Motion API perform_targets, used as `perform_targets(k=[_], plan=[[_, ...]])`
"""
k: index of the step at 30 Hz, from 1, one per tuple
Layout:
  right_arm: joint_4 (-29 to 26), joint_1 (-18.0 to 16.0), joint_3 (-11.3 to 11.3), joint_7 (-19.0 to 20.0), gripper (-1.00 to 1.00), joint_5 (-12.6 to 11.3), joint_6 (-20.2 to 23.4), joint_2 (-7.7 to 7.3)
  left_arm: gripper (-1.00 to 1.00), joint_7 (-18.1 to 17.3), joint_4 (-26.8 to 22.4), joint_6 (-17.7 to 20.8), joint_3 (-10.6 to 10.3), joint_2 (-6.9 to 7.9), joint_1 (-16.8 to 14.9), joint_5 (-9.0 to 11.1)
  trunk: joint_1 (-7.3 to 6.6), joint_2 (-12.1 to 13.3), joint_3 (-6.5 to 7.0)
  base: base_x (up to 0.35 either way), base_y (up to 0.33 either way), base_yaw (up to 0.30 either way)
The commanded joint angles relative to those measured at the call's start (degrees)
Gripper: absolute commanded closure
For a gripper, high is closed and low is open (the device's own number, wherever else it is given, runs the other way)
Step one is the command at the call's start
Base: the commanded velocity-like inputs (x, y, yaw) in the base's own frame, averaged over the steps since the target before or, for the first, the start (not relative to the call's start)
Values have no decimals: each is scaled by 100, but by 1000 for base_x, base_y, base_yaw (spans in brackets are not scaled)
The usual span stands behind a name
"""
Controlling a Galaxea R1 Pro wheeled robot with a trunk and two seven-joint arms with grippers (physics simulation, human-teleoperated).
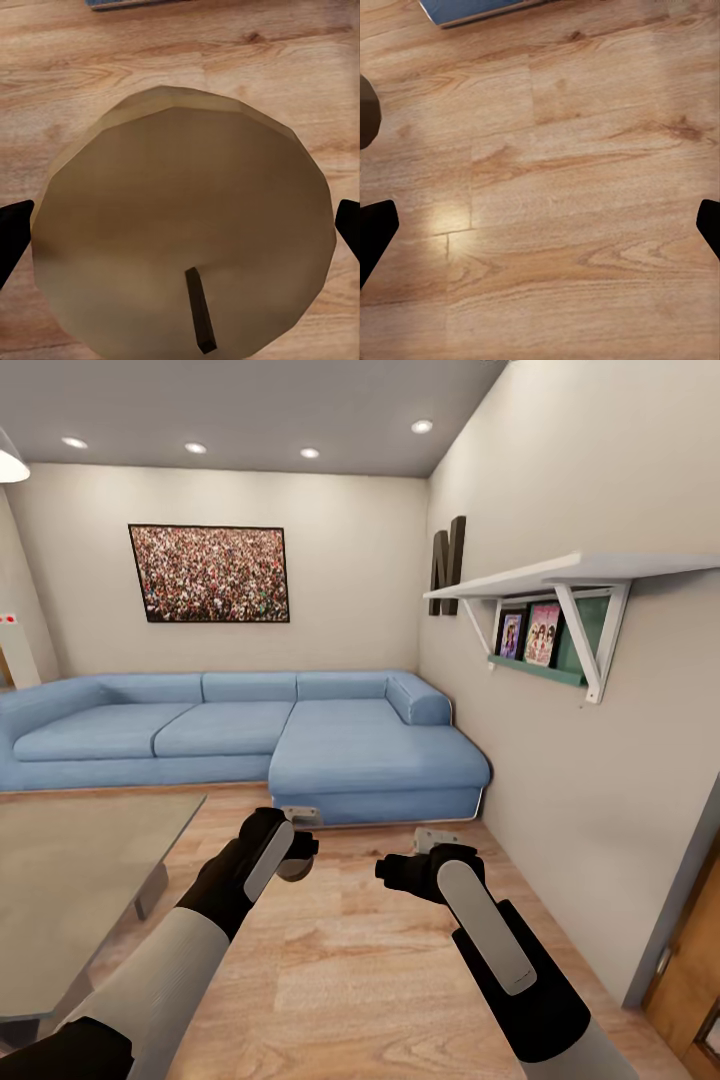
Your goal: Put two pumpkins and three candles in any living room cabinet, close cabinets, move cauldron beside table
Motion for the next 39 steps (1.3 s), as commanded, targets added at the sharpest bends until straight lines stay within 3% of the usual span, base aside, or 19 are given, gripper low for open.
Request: perform_targets(k=[1,39], plan=[[-5,-7,1,-58,-100,-47,41,1,100,61,-6,13,-11,2,-4,59,-23,38,11,0,0,0],[76,-11,5,-50,-100,-44,34,10,100,35,5,10,-10,4,-4,53,-858,1563,694,0,0,0]])
